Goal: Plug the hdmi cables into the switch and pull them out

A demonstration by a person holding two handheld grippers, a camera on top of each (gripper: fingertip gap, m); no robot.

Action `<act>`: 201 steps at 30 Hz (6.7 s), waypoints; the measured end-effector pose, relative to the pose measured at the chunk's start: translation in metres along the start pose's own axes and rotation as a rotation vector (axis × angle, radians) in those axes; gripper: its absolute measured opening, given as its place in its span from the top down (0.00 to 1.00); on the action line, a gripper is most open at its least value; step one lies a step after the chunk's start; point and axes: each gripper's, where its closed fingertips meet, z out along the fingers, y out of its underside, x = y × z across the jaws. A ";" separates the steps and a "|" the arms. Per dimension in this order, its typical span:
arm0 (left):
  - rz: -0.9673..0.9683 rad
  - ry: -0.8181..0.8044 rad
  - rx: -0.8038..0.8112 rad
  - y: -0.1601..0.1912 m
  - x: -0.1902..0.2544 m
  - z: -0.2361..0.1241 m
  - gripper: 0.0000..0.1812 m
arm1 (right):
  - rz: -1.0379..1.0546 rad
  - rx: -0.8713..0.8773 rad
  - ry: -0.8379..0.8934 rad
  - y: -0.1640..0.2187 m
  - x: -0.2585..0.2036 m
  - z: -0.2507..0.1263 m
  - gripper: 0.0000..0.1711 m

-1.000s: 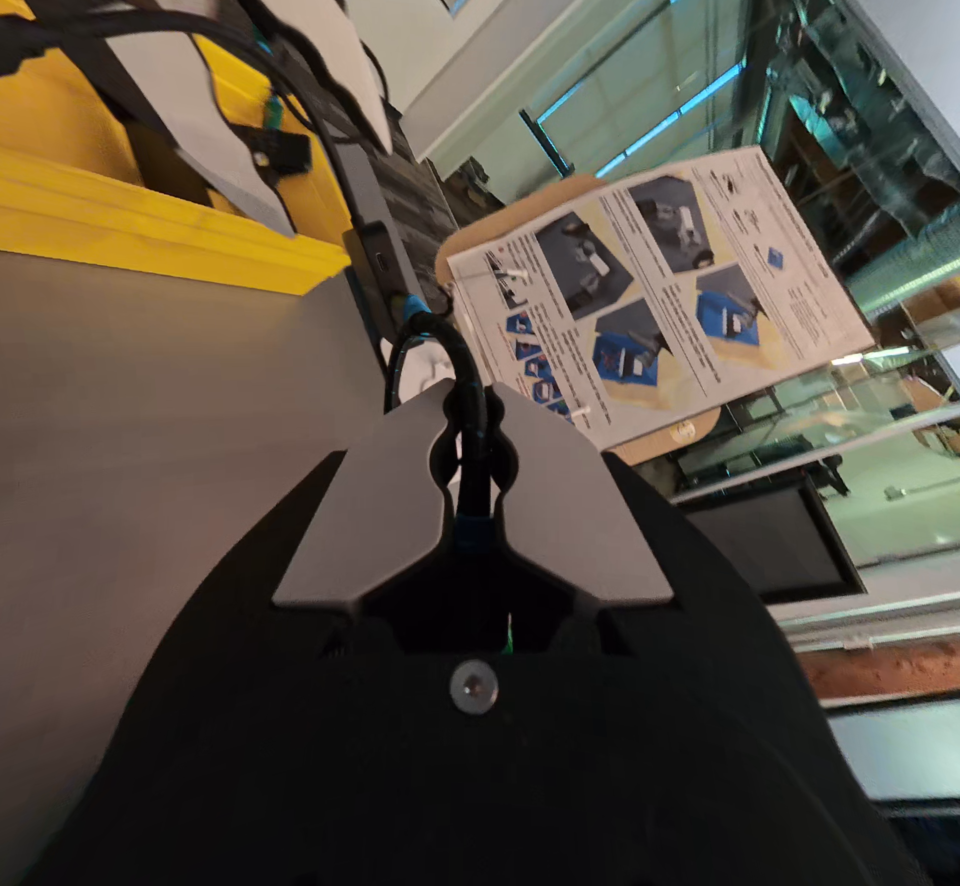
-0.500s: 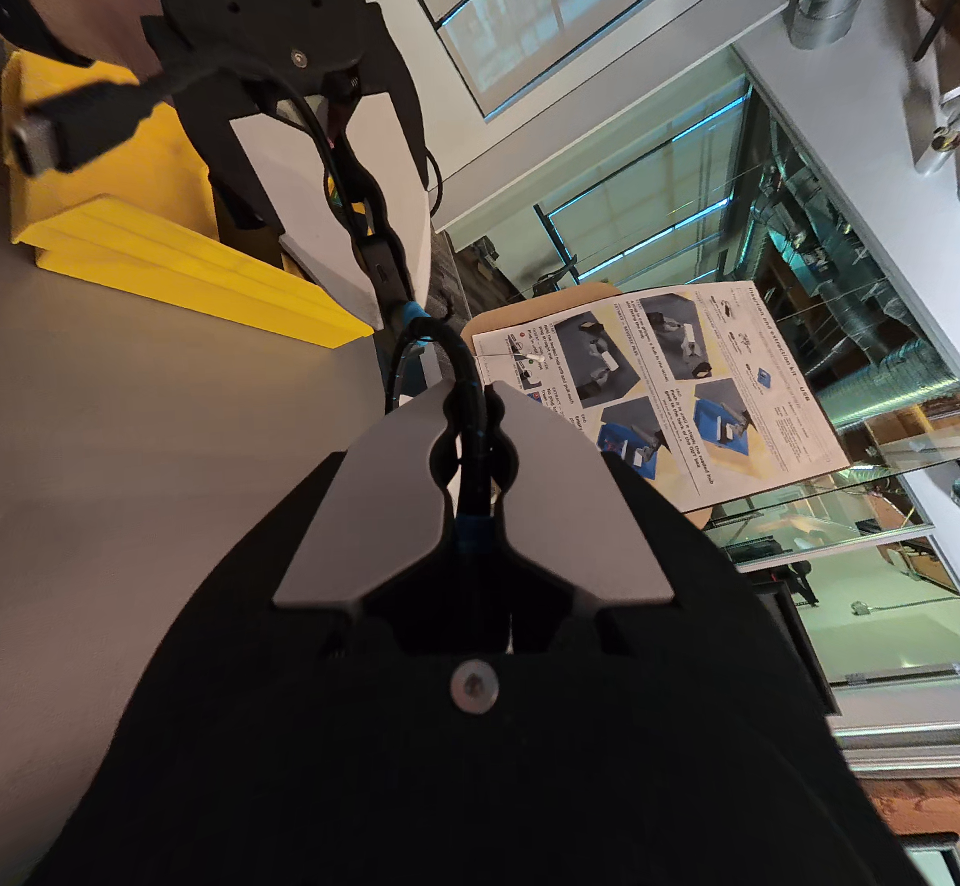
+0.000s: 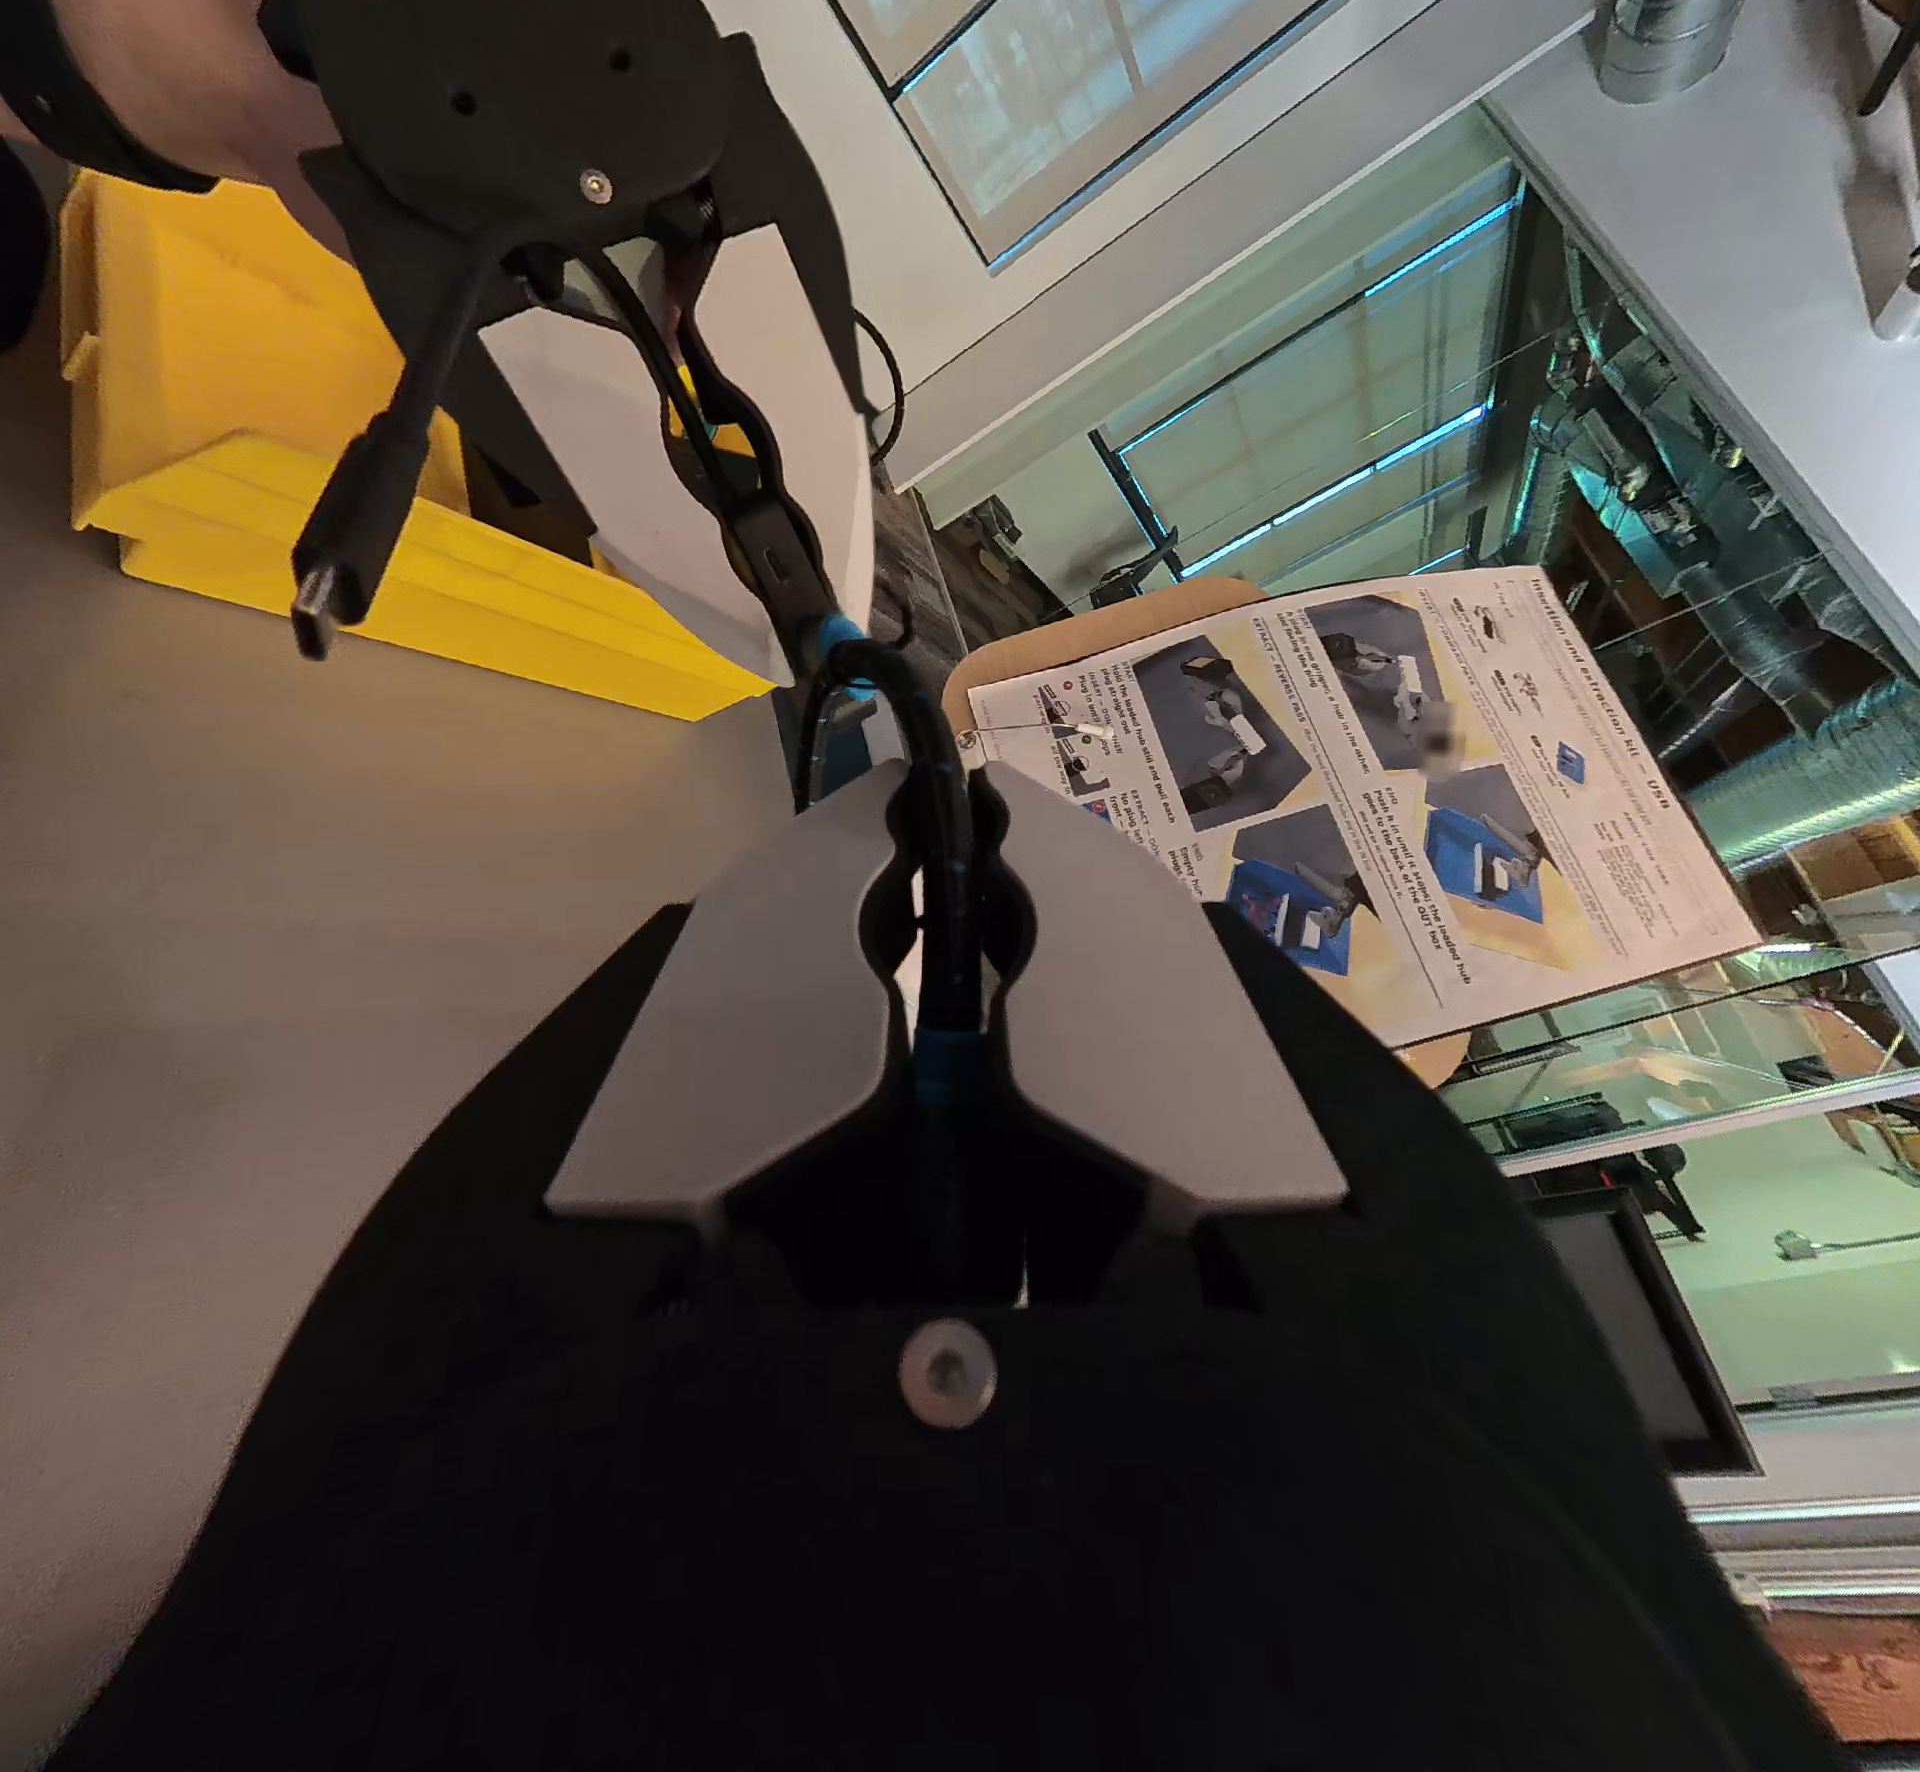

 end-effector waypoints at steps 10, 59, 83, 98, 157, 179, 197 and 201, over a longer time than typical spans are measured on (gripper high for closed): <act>0.072 -0.188 -0.096 0.008 -0.028 -0.006 0.92 | 0.173 0.079 0.119 -0.012 0.026 -0.008 0.82; 0.157 -0.222 0.124 -0.036 -0.027 -0.030 0.92 | 0.921 -0.034 -0.044 -0.038 0.001 0.050 0.87; 0.183 -0.200 0.005 -0.006 -0.026 -0.014 0.92 | 0.915 -0.120 -0.024 -0.025 -0.011 0.062 0.87; 0.350 -0.331 -0.003 -0.016 -0.028 -0.017 0.92 | 0.826 -0.108 -0.030 -0.028 -0.014 0.052 0.88; 0.296 -0.237 -0.270 0.040 -0.056 -0.032 0.92 | 1.535 -1.159 -0.486 0.243 -0.135 -0.136 0.88; 0.297 -0.233 -0.300 0.040 -0.058 -0.039 0.92 | 1.526 -1.120 -0.648 0.231 -0.127 -0.118 0.82; 0.213 0.100 0.230 -0.045 0.012 -0.051 0.92 | 0.435 -0.212 -0.210 0.007 -0.023 -0.044 0.80; 0.184 0.141 0.211 -0.046 0.019 -0.049 0.92 | 0.269 0.051 -0.282 -0.079 -0.049 -0.024 0.83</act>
